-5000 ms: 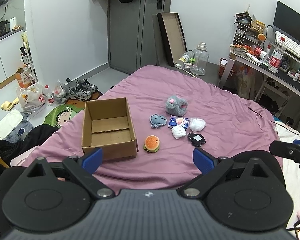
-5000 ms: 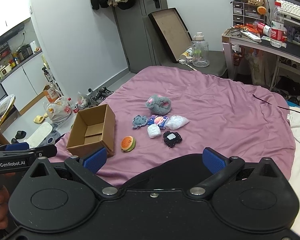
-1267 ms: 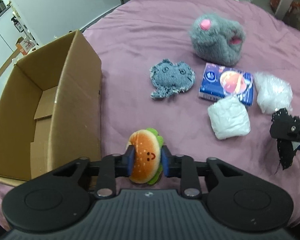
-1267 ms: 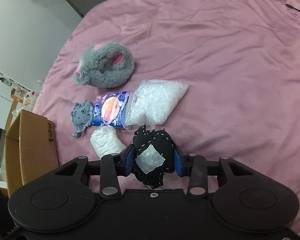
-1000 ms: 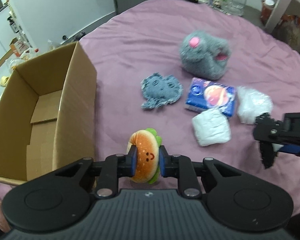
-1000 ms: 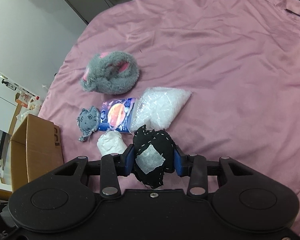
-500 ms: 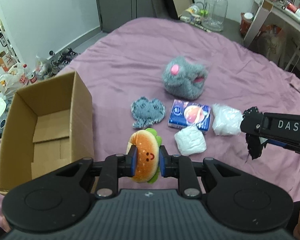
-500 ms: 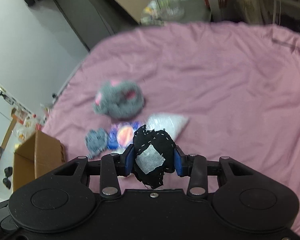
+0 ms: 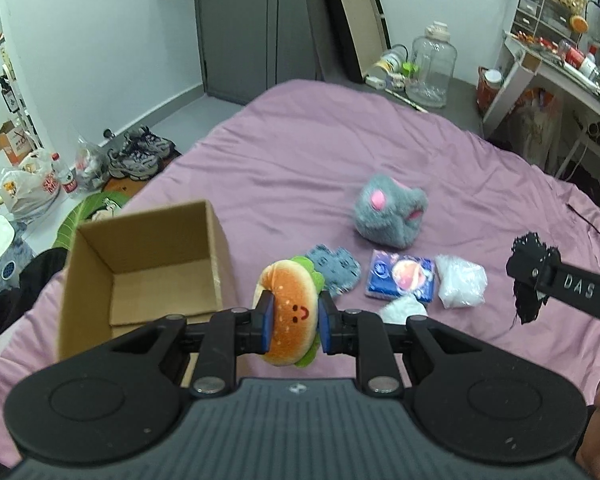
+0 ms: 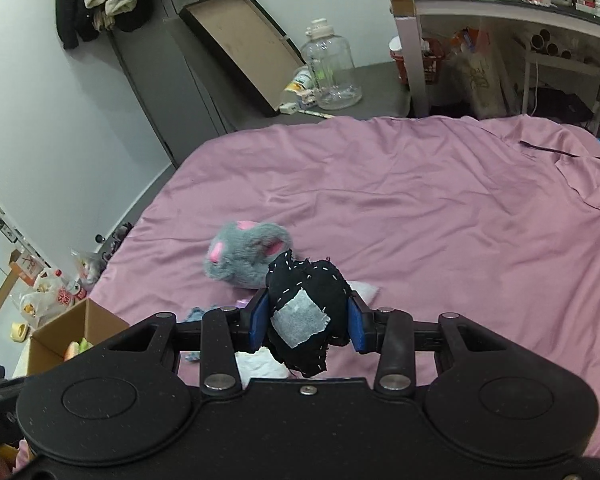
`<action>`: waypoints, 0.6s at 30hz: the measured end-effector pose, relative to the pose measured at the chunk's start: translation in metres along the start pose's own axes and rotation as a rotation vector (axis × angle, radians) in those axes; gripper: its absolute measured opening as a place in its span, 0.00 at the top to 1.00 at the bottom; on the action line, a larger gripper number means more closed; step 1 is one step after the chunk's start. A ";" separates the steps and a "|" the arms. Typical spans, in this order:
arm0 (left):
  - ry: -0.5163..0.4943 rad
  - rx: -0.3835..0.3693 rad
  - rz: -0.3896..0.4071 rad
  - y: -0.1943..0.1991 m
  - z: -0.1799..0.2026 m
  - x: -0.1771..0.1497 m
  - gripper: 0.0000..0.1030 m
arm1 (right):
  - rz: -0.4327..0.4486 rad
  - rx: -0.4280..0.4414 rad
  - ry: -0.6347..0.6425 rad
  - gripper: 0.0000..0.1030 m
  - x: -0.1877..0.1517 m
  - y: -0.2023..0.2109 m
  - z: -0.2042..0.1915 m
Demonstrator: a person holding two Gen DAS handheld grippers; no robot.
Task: Organize soft objects
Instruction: 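Carry the hamburger plush in the left tool while the right tool carries the black plush toward the box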
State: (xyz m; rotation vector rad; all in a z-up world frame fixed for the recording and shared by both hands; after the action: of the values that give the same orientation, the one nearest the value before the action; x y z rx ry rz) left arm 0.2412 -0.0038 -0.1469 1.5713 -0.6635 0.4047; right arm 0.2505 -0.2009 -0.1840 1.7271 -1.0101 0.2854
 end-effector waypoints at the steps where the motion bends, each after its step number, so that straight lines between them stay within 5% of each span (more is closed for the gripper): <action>1: 0.001 0.003 0.005 0.001 -0.004 0.001 0.79 | 0.011 0.004 0.003 0.62 -0.002 0.002 -0.004; 18: 0.074 0.037 0.034 0.009 -0.084 0.001 0.79 | 0.123 0.101 0.047 0.62 -0.007 0.019 -0.067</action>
State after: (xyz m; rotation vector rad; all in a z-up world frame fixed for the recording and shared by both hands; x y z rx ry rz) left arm 0.2464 0.0784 -0.1293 1.5745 -0.6288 0.5008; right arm 0.2504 -0.1411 -0.1486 1.7430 -1.0854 0.4604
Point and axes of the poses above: each gripper's, at about its wrist camera, not at the fingertips, and y roughly against the way its jaws point, z to its right, x to its top, the point moved 4 cm from there along -y, roughly the way its jaws point, and after that the axes turned 13 degrees about -y, right-handed, at the moved point
